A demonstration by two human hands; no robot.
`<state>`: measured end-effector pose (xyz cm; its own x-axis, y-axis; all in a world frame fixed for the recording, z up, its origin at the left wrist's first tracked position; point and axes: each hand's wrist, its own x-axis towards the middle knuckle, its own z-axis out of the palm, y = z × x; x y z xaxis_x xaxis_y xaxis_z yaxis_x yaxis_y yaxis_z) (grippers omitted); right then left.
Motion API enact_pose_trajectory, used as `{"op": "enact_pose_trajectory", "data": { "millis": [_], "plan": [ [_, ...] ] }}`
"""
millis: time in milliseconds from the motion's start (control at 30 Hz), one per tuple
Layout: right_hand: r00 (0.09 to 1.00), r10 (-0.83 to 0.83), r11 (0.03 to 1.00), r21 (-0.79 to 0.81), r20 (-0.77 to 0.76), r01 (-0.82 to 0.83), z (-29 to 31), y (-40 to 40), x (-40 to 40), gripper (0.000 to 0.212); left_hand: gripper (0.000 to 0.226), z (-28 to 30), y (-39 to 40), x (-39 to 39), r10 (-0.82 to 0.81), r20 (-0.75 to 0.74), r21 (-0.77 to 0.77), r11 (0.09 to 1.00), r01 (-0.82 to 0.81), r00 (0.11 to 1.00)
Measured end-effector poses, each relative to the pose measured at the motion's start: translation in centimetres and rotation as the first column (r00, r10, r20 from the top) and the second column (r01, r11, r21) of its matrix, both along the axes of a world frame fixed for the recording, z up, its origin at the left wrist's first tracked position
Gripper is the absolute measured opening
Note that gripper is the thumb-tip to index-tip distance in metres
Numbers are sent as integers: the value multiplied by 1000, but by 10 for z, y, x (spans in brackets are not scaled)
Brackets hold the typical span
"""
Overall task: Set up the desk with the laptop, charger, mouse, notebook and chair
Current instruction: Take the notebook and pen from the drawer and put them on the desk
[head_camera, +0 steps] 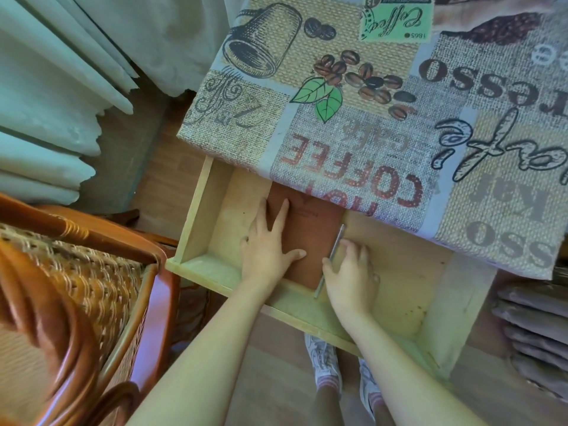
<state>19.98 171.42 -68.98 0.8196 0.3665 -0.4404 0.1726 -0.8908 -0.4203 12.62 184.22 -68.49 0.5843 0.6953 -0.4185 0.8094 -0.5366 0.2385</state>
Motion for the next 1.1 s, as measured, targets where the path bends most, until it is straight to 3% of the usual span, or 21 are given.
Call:
{"op": "enact_pose_trajectory", "data": {
  "millis": [133,200,433,633,767,933,1100],
  "plan": [
    [998,-57,998,33,-4,57,-6,11,-3,44,106,-6,1,-8,17,94,34,999,-20,995],
    [984,-151,980,116,-93,161,-8,14,-3,40,107,-8,3,-9,21,108,66,997,-28,994],
    [832,-459,818,217,-310,532,-10,26,8,24,111,-9,4,-5,88,144,29,995,-93,986],
    [755,-534,689,323,-380,649,-12,24,6,24,113,-7,0,-8,137,143,12,990,-140,980],
    [765,-482,673,378,-428,636,-7,23,9,28,108,-7,-2,-13,266,313,-190,958,-214,912],
    [734,-439,660,368,-518,655,-4,18,10,35,98,2,5,-9,468,399,-418,858,-298,789],
    [625,-402,582,339,-669,739,2,10,19,39,94,21,17,-11,644,381,-695,673,-254,663]
  ]
}}
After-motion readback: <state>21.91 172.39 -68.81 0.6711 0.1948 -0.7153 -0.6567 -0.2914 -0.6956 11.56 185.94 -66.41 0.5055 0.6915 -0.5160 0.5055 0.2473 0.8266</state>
